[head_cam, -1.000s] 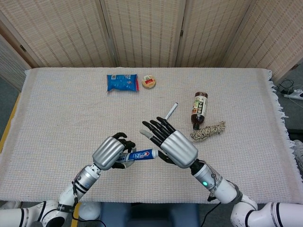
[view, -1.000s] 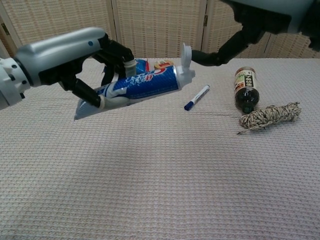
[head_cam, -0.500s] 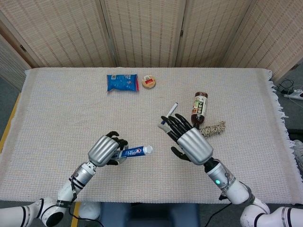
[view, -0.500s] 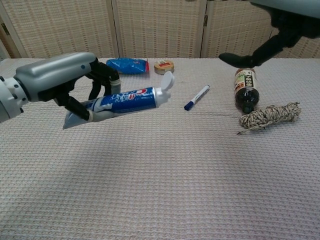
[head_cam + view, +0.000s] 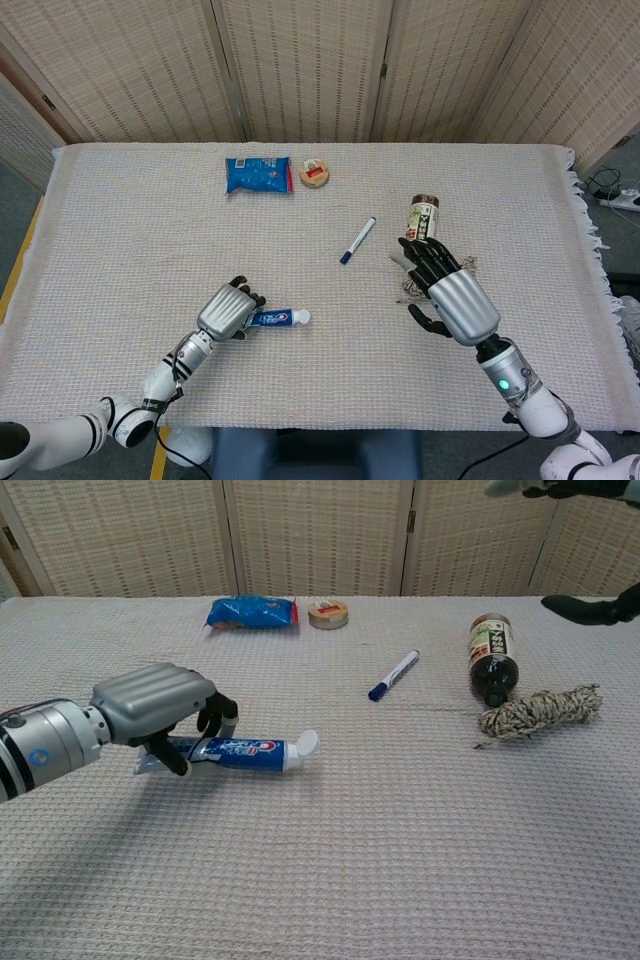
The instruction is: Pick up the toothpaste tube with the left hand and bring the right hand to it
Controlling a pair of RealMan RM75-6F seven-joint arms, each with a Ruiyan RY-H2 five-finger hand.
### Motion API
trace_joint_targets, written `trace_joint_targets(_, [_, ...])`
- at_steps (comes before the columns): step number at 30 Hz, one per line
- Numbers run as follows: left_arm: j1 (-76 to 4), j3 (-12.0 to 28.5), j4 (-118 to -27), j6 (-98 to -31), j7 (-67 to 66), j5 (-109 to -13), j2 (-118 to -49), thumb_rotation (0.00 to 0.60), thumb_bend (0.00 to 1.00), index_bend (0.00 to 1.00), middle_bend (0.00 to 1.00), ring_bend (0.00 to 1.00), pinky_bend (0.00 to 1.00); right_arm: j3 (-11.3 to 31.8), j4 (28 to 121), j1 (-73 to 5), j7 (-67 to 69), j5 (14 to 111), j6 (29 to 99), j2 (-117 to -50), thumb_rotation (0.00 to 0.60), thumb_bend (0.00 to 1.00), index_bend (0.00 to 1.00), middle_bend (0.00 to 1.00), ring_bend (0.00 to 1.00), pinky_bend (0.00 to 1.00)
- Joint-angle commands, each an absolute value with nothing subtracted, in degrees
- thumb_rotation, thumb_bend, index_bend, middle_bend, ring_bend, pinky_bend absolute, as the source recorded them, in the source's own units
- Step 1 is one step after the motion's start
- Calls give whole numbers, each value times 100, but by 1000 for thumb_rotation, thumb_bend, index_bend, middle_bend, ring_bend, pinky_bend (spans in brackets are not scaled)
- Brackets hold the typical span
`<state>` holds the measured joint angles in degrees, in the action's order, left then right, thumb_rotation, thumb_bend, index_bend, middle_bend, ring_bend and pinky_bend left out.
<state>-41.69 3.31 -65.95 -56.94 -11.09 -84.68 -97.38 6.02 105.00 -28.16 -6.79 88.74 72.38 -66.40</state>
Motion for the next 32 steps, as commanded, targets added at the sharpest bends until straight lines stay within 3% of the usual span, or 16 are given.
trace_joint_targets(1, [-4194,356,-6501,-5568,-1250,-8331,-9814,600,486,279,431,324,222,571,10404,-2734,-568,8830,7274,-6595,600,452,0,0,0,0])
trace_joint_targets(4, [-4133,391,-6632,-5565,-1335,-8198,-9724,600,467,145,324,256,199,552,10334,-2651,-472,8801,7329,-6531,600,452,0,0,0,0])
trace_joint_targets(7, [-3981,428,-6824,-5680,-1209,-8056,-9581,600,465,123,293,235,190,521,10279,-2560,-364,8782,7382,-6457,600,452,0,0,0,0])
trace_joint_targets(25, [-2109,437,-8900,-7614,-614,-7318,-7131,600,465,208,310,248,163,40,9826,-1582,332,8758,7977,-5765,600,452,0,0,0,0])
trace_joint_targets(32, [-1416,247,-9335,-8484,-599,-7548,-6810,600,465,233,320,248,157,-95,9848,-1142,482,8709,8301,-5658,600,452,0,0,0,0])
